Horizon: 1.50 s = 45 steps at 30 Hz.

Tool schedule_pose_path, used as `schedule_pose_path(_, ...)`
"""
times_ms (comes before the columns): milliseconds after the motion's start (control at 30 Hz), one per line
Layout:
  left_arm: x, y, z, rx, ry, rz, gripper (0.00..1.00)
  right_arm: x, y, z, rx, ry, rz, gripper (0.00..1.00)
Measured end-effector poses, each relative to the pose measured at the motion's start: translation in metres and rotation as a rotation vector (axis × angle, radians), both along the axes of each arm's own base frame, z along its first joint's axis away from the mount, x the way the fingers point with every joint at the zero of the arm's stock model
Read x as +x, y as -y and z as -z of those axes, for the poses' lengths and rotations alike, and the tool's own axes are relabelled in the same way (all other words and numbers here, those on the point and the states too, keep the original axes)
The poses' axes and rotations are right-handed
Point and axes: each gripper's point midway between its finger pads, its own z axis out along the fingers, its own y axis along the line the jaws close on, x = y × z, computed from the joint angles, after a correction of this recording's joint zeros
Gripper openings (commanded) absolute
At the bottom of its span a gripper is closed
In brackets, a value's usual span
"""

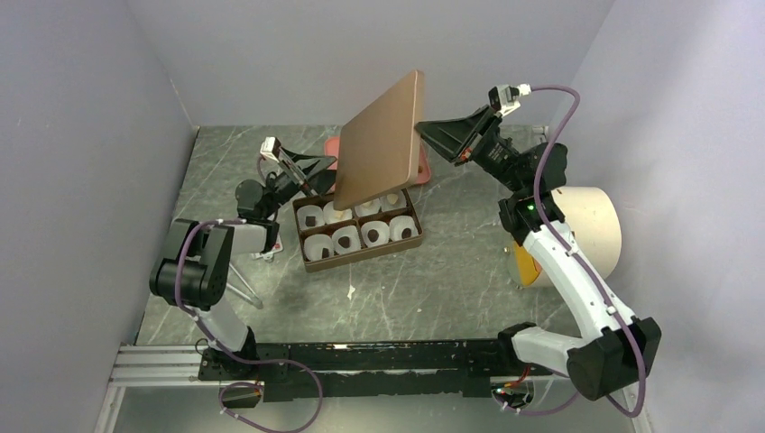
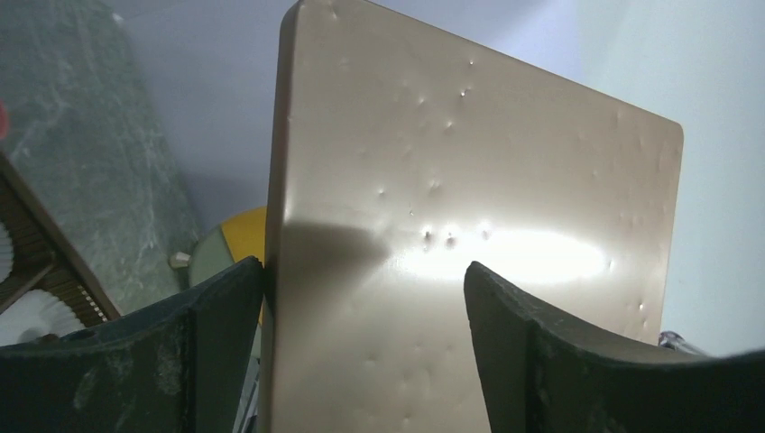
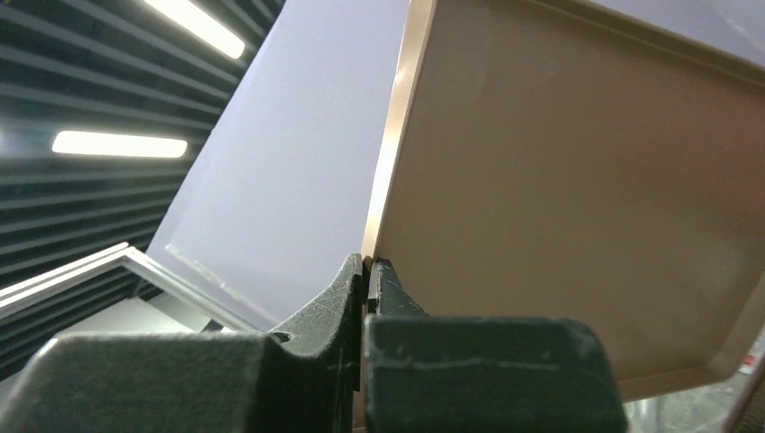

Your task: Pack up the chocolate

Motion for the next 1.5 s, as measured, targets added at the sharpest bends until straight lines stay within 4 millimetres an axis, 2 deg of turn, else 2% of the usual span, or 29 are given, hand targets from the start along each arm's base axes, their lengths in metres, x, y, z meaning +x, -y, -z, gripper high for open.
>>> schedule_pose_path(300,0.012,-0.003,0.054,0.033,-0.153,-0.016,0.67,0.050,0.026,0.057,-0.059,-0.108,0.086,0.00)
schedule_pose_path(467,0.017,-0.005,0.072,0.044,-0.195,-0.032,0.63,0.067,0.038,0.082,-0.092,-0.156,0.112,0.00)
schedule_pose_path(700,0.021,-0.008,0.077,0.056,-0.206,-0.055,0.54,0.080,0.052,0.101,-0.130,-0.172,0.146,0.00)
schedule_pose_path(1033,0.028,-0.014,0.089,0.060,-0.250,-0.085,0.29,0.097,0.069,0.130,-0.217,-0.190,0.218,0.03)
schedule_pose_path(1233,0.034,-0.023,0.090,0.051,-0.255,-0.125,0.22,0.112,0.082,0.149,-0.283,-0.193,0.296,0.06)
schedule_pose_path(1300,0.034,-0.024,0.088,0.044,-0.255,-0.123,0.21,0.116,0.084,0.161,-0.309,-0.208,0.303,0.07)
schedule_pose_path(1367,0.027,-0.018,0.079,0.032,-0.227,-0.092,0.20,0.118,0.080,0.181,-0.340,-0.252,0.290,0.08)
schedule_pose_path(1500,0.020,-0.015,0.070,0.026,-0.178,-0.057,0.19,0.128,0.087,0.217,-0.387,-0.351,0.306,0.09)
